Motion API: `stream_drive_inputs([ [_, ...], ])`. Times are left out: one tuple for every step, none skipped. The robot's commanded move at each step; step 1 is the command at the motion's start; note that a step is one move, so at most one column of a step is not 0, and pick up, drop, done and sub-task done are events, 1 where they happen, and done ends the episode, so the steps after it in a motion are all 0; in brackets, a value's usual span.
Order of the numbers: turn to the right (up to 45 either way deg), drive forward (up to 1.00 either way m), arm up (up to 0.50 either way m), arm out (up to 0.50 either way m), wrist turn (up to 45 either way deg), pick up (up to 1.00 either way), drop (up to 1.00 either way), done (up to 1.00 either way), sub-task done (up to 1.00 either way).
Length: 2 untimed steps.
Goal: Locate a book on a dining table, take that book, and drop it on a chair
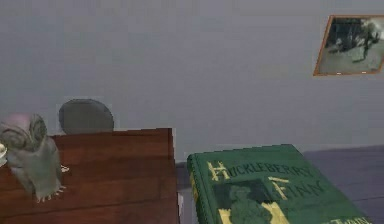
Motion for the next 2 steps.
stream_drive_inputs([
  [45.0, 0.0, 0.0, 0.0, 0.0, 0.0, 0.0, 0.0, 0.0],
  [9.0, 0.0, 0.0, 0.0, 0.0, 0.0, 0.0, 0.0, 0.0],
])
